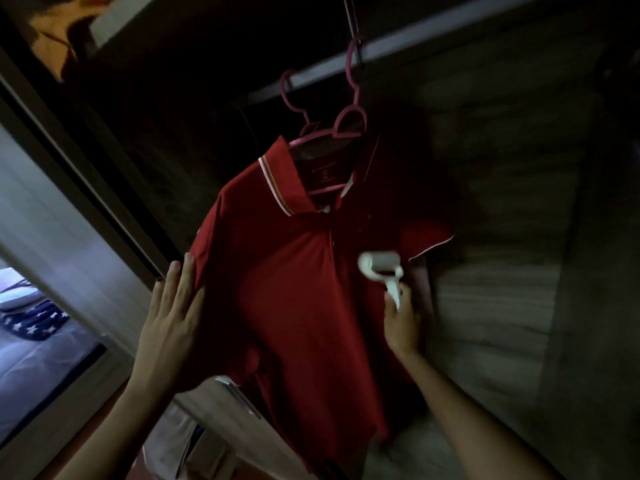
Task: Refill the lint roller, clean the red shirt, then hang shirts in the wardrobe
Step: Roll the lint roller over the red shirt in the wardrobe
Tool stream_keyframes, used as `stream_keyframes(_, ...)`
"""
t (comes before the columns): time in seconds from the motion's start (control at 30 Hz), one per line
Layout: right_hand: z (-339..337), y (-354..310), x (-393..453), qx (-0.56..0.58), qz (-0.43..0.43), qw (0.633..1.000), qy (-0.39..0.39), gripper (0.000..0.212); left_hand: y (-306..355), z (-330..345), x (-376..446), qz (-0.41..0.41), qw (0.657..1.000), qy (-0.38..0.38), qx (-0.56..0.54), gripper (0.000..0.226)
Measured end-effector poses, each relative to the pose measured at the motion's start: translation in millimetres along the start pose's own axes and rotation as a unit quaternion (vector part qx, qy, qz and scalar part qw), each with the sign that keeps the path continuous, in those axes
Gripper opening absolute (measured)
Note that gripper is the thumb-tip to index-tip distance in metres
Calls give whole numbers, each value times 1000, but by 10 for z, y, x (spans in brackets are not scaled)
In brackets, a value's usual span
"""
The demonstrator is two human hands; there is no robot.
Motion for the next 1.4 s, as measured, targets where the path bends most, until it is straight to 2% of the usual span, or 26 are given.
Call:
stream_keyframes(0.07, 88, 521, -260, -67, 45, 993, -81, 37, -12, 29, 1, -7, 1000, -18, 8, 133)
stream_keyframes(0.13, 72, 792, -464, -101, 61, 985, -124, 37, -7, 56, 4, -5, 1000, -27, 9, 136)
stream_keyframes(0.23, -17, 616, -474, -65, 29, 995, -68, 35, 27, 69, 13, 3, 1000, -7, -10, 128)
stream_keyframes(0.33, -71, -66, -387, 8, -36, 999, 33, 31, 76, 92, 13, 0, 1000, 7, -28, 118)
stream_keyframes(0.4, -61, -517, -449, 54, -65, 994, 72, 31, 120, 104, -5, 9, 999, 23, -31, 109)
stream_keyframes(0.5, 116, -879, -733, 60, -148, 986, 55, 36, 171, 116, -30, 10, 999, 17, -25, 116)
stream_keyframes(0.57, 373, -696, -1014, 0, -193, 981, -14, 36, 183, 127, -50, 12, 1000, -1, -27, 129)
stream_keyframes(0.7, 670, 170, -1551, -114, -145, 973, -142, 33, 179, 122, -87, 10, 999, -16, -30, 141)
stream_keyframes(0.83, 657, 843, -1823, -191, 14, 942, -274, 43, 155, 117, -126, 16, 1000, 6, -22, 132)
stream_keyframes(0.9, 594, 938, -1811, -194, 44, 944, -261, 45, 160, 109, -116, 24, 999, 24, -19, 122)
stream_keyframes(1.07, 630, 628, -1661, -148, -70, 976, -142, 36, 156, 102, -81, 21, 998, 51, -21, 88)
stream_keyframes(1.13, 723, 657, -1613, -185, -86, 966, -157, 38, 194, 103, -77, 14, 999, 39, -31, 91)
stream_keyframes(1.2, 824, 857, -1691, -238, -40, 945, -220, 41, 253, 97, -90, 18, 999, 29, -36, 97)
stream_keyframes(1.23, 826, 959, -1746, -234, 18, 939, -252, 41, 267, 100, -98, 21, 999, 29, -38, 98)
stream_keyframes(1.3, 816, 1095, -1840, -280, 35, 910, -305, 40, 264, 112, -105, 19, 999, 29, -38, 101)
stream_keyframes(1.37, 855, 1146, -1917, -292, 43, 883, -364, 41, 254, 112, -105, 21, 998, 43, -45, 89)
stream_keyframes(1.4, 851, 1142, -1903, -295, 56, 884, -359, 40, 259, 116, -108, 21, 997, 50, -48, 79)
Point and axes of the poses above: each hand's wrist, its own x-axis towards the middle knuckle, its own z-axis out of the palm, y = z × x, the point moved 6 cm from there along x, towards the middle knuckle, and after that the axes turned 4 degrees about -z, right-handed, at the moved point
